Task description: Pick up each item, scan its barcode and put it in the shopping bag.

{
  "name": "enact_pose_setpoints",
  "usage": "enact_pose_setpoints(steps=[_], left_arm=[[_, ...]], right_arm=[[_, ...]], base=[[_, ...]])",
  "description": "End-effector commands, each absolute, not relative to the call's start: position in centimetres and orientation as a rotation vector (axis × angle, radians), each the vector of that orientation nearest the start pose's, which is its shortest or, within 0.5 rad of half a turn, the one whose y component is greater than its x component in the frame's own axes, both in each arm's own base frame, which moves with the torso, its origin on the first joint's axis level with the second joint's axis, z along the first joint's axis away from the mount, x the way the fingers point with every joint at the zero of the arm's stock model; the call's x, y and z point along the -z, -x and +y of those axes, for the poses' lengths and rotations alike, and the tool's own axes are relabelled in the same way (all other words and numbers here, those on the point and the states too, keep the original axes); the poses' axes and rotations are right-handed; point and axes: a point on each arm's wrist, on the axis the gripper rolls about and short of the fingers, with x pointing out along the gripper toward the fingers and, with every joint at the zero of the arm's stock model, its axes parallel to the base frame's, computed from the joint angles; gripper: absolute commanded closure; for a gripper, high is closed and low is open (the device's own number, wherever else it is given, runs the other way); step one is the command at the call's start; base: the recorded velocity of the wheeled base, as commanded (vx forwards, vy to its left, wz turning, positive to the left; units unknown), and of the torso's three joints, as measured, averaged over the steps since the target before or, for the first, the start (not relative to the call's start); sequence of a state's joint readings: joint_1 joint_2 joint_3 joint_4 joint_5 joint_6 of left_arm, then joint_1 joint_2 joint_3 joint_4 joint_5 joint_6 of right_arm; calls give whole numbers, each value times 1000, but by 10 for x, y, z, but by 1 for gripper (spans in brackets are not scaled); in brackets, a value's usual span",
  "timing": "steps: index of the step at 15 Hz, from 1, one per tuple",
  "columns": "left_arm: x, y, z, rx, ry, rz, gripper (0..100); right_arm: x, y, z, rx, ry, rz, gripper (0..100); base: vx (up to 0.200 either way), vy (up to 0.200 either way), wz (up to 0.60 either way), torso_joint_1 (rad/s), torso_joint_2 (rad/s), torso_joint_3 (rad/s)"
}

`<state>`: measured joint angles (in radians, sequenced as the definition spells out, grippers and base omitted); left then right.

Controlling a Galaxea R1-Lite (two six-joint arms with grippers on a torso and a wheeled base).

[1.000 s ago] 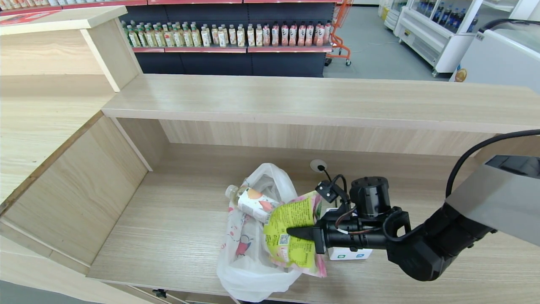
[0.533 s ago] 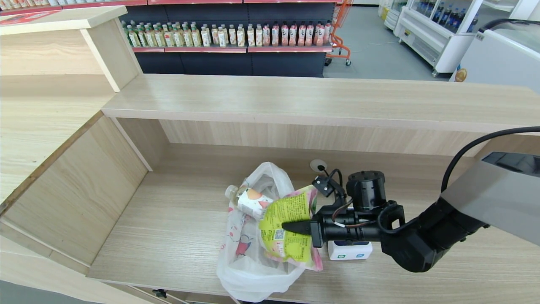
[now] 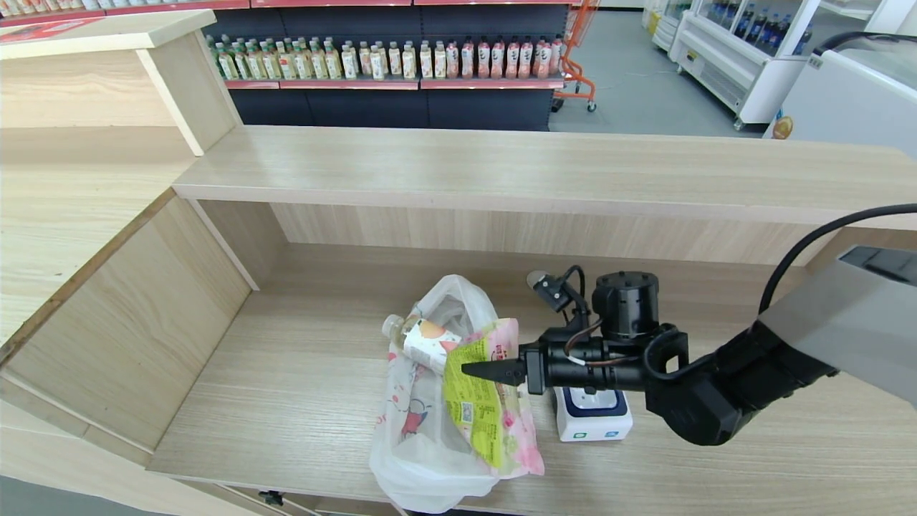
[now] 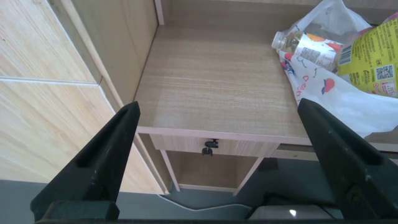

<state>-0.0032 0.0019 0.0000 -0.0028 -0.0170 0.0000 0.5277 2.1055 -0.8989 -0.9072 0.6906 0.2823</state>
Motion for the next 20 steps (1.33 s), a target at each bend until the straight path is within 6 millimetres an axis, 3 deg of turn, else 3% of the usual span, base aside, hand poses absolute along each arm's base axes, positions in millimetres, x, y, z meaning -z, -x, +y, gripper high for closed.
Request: enact_pose_setpoints(steps=[1, 4, 7, 8, 13, 16, 18, 20], left_arm=[[-76, 23, 0, 21, 0, -2, 0], [-76, 23, 0, 20, 0, -2, 0], [-76, 23, 0, 20, 0, -2, 0], [-76, 23, 0, 20, 0, -2, 0], [-76, 23, 0, 20, 0, -2, 0], [-76, 23, 0, 20, 0, -2, 0], [-76, 23, 0, 20, 0, -2, 0], [-76, 23, 0, 20, 0, -2, 0]], right_arm=[[-120, -322, 203, -1167, -279, 407, 0], [-145, -324, 193, -1156, -276, 330, 0], [-176, -306, 168, -1117, -281, 323, 0], [-192, -289, 150, -1090, -282, 320, 0], [-230, -228, 88, -921, -240, 230, 0], [-232, -187, 50, -696, -125, 229, 0], [-226, -168, 39, -594, -96, 243, 0], [-206, -136, 31, -512, -89, 265, 0]], base=[[0, 0, 0, 0, 0, 0], [0, 0, 0, 0, 0, 0], [0, 0, 0, 0, 0, 0], [0, 0, 0, 0, 0, 0], [0, 0, 0, 0, 0, 0], [0, 0, 0, 0, 0, 0], [0, 0, 0, 0, 0, 0], [0, 0, 0, 0, 0, 0]])
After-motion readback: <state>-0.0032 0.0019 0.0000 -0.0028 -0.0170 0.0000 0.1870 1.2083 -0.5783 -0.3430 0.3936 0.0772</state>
